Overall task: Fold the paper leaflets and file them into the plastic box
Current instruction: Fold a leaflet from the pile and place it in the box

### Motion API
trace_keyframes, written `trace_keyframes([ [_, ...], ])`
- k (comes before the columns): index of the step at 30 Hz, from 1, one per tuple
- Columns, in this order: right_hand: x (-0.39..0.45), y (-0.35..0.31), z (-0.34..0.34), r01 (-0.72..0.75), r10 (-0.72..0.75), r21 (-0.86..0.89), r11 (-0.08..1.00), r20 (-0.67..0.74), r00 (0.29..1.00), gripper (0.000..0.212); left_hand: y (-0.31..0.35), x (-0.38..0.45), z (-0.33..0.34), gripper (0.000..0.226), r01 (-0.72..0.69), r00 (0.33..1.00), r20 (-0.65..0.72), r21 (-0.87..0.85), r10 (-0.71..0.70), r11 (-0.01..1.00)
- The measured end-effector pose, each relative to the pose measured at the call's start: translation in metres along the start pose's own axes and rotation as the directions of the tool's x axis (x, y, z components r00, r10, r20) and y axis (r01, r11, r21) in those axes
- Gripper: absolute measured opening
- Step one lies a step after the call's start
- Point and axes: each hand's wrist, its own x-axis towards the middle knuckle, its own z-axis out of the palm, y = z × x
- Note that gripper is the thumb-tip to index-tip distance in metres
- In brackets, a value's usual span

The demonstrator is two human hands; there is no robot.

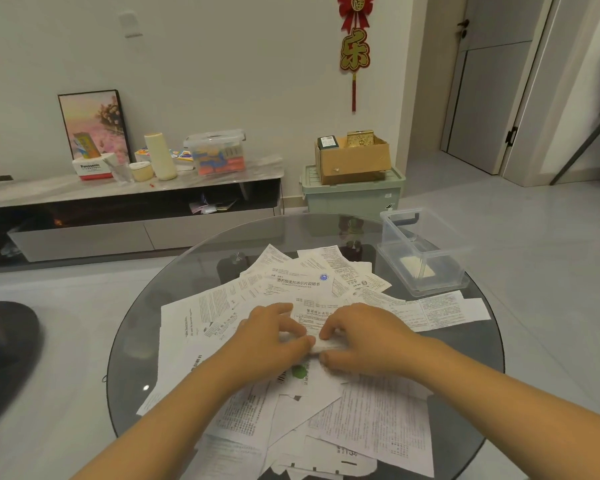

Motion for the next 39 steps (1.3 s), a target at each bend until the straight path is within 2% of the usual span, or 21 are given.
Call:
trace_keyframes([
  [3, 0.001, 0.002, -0.003, -0.018, 0.021, 0.073, 0.997, -0.038, 0.999, 0.023, 0.001, -0.001, 0.002, 0.058, -0.040, 0.999, 0.015, -0.011, 0.040, 0.999],
  [5, 0.005, 0.004, -0.002, -0.035, 0.043, 0.134, 0.990, -0.063, 0.997, 0.017, 0.002, -0.001, 0.003, 0.070, -0.037, 0.999, 0.021, 0.097, 0.035, 0.995],
  [7, 0.009, 0.007, -0.001, -0.043, 0.061, 0.161, 0.986, -0.109, 0.992, 0.010, 0.003, 0.001, 0.004, 0.054, -0.028, 1.000, -0.007, 0.194, 0.030, 0.981],
  [9, 0.011, 0.008, 0.000, -0.041, 0.067, 0.180, 0.983, -0.140, 0.988, 0.012, 0.002, 0.005, 0.005, 0.040, -0.011, 0.998, -0.058, 0.203, 0.024, 0.979],
  [12, 0.013, 0.008, 0.001, -0.050, 0.085, 0.207, 0.977, -0.165, 0.983, 0.013, 0.003, 0.013, 0.005, 0.022, 0.028, 0.988, -0.154, 0.083, -0.015, 0.996],
  [15, 0.017, 0.011, 0.003, -0.083, 0.135, 0.268, 0.960, -0.179, 0.975, 0.014, 0.005, 0.020, 0.006, 0.009, 0.067, 0.991, -0.117, -0.009, -0.068, 0.998],
  [18, 0.019, 0.011, 0.006, -0.116, 0.169, 0.329, 0.937, -0.135, 0.976, 0.023, 0.001, 0.029, 0.012, 0.019, 0.109, 0.983, -0.148, -0.010, -0.109, 0.994],
  [20, 0.021, 0.009, 0.009, -0.136, 0.179, 0.271, 0.953, -0.140, 0.974, 0.033, 0.000, 0.035, 0.015, 0.019, 0.141, 0.974, -0.186, 0.034, -0.133, 0.989],
  [24, 0.027, 0.007, 0.016, -0.165, 0.215, 0.246, 0.955, -0.190, 0.958, 0.045, 0.002, 0.044, 0.020, 0.042, 0.231, 0.950, -0.245, 0.137, -0.193, 0.963],
  [27, 0.028, 0.005, 0.017, -0.160, 0.199, 0.181, 0.970, -0.225, 0.954, 0.057, 0.003, 0.046, 0.021, 0.039, 0.249, 0.939, -0.279, 0.146, -0.201, 0.957],
  [31, 0.031, 0.010, 0.014, -0.147, 0.139, -0.015, 0.989, -0.243, 0.960, 0.051, 0.001, 0.046, 0.018, 0.043, 0.240, 0.923, -0.327, 0.072, -0.204, 0.968],
  [33, 0.031, 0.014, 0.014, -0.141, 0.120, -0.090, 0.986, -0.207, 0.971, 0.048, 0.003, 0.046, 0.016, 0.040, 0.190, 0.932, -0.331, 0.102, -0.147, 0.977],
  [36, 0.030, 0.015, 0.013, -0.127, 0.098, -0.151, 0.980, -0.187, 0.977, 0.047, 0.007, 0.043, 0.011, 0.020, 0.074, 0.956, -0.292, 0.176, -0.020, 0.982],
  [39, 0.027, 0.017, 0.008, -0.115, 0.081, -0.172, 0.978, -0.195, 0.978, 0.042, 0.009, 0.037, 0.009, 0.004, 0.018, 0.975, -0.221, 0.158, 0.018, 0.987],
])
